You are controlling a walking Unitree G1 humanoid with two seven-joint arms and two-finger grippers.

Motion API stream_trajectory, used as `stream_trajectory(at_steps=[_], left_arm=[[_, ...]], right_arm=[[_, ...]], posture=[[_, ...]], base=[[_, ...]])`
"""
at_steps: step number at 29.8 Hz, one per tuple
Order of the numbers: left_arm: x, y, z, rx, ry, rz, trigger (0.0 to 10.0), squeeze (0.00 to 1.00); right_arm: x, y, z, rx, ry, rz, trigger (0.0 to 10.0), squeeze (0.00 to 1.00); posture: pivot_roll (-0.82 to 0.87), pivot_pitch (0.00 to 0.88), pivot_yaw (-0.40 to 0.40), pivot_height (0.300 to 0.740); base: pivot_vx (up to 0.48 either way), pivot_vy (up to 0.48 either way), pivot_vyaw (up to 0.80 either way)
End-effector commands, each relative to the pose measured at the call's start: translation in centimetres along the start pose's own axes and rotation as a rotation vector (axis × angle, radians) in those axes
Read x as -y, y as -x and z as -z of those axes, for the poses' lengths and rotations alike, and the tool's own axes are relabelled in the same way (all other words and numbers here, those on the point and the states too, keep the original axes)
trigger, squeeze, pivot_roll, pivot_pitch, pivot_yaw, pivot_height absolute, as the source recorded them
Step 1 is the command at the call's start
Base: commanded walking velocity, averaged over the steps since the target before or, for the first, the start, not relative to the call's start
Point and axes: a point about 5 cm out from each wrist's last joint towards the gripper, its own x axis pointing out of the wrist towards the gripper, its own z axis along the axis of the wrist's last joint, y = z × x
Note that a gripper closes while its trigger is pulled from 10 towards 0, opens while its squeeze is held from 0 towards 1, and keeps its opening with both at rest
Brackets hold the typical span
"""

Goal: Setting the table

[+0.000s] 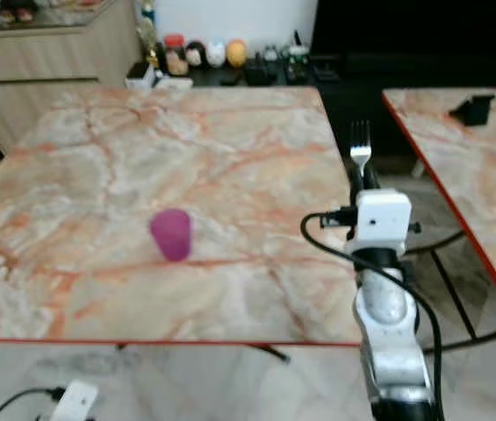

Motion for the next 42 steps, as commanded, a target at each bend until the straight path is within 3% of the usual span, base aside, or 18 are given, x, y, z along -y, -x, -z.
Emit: stream_trajectory(at_steps=[1, 18, 42], left_arm=[[-1.0, 0.1, 0.3, -0.015, -0.006, -0.022, 10.0, 0.0], [-1.1, 0.0, 0.0, -0.011, 0.004, -0.03, 10.0, 0.0], [-1.1, 0.0, -0.1, -0.01, 0.011, -0.032, 10.0, 0.0]], right_arm=[[-0.3, -0.3, -0.8, 0.028, -0.02, 0.002, 10.0, 0.0], [-0.5, -1.6, -1.5, 0.045, -0.044, 0.026, 10.0, 0.0], [-0.2, -2.0, -1.5, 0.047, -0.049, 0.038, 10.0, 0.0]], posture=[[-0.04, 0.0, 0.025, 0.74], [-0.03, 0.0, 0.025, 0.74], [-0.03, 0.0, 0.021, 0.74]], base=[[0.0, -0.322, 0.0], [0.0, -0.318, 0.0], [0.0, -0.319, 0.0]])
